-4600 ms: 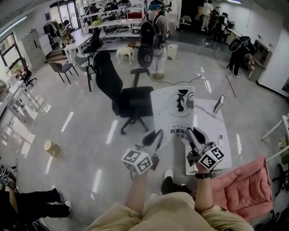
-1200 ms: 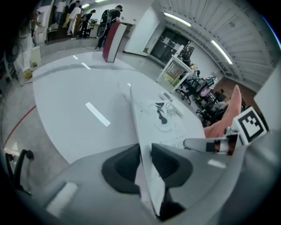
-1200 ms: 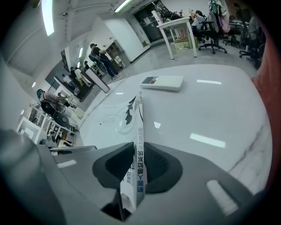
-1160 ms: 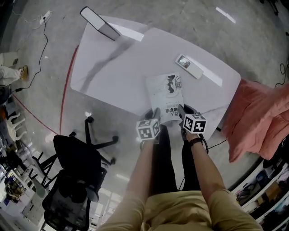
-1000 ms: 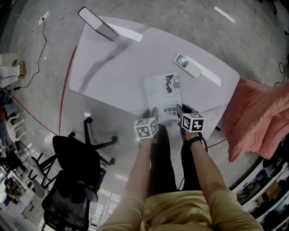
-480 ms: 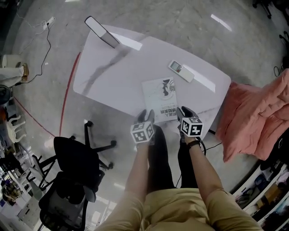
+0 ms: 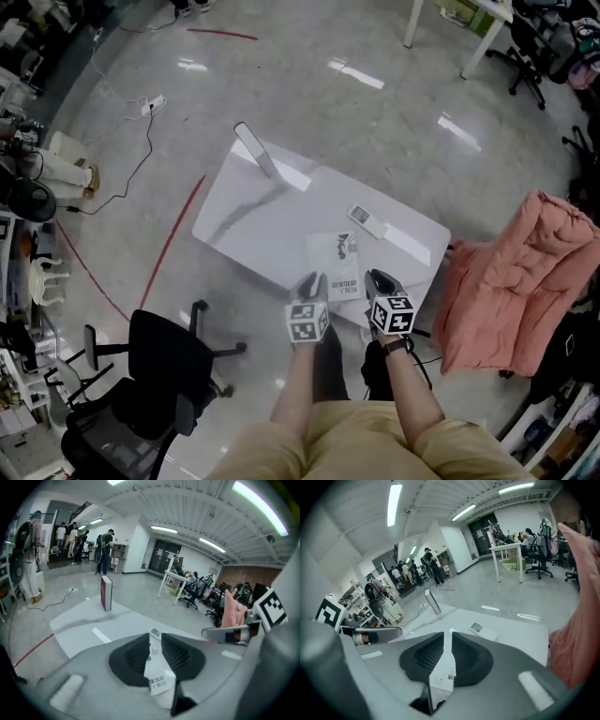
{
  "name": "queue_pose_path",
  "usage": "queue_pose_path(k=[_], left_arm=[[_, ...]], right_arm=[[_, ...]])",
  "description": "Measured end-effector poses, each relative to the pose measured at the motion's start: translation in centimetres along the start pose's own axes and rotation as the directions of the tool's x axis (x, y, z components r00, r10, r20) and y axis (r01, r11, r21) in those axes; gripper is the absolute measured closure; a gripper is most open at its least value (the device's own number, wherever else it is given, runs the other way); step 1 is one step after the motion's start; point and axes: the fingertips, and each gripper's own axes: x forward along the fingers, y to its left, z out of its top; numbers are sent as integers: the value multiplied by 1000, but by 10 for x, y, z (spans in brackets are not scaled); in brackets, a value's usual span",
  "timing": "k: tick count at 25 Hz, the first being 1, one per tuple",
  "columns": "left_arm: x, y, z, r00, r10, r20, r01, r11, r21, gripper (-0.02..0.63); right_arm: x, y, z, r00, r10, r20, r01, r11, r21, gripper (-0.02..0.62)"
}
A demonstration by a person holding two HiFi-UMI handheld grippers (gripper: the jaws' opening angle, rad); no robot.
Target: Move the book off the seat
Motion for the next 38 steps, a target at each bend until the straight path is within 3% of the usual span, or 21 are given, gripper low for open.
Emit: queue_pose_path(k=[6,11,15,22,26,30,38], left_arm=[[-78,-54,73,989,-5,148,-5,998,68,603],[-136,-93,133,954,-29,300,7,997,73,604],[-182,-114,190,902,-35,430,-13,994,108,604],[-255,-149,265,785,-32,619,-84,984,158,604],[-284,-171,286,736,-41,676,-115,976,185,604],[-301,-187,297,706,-50,707,-142,967,210,604],[-319,-204,305,670,-45,741,-176,960,218,604]], right_arm=[[-78,50,70,987,102,127,-90,991,-97,589],[-135,89,132,951,200,237,-150,965,-214,591],[-178,116,188,903,266,338,-168,942,-292,591],[-240,139,261,847,300,440,-132,918,-373,591],[-272,165,281,793,371,484,-148,887,-438,591],[-290,186,292,752,427,502,-166,860,-483,591],[-307,194,295,727,468,503,-175,834,-523,591]])
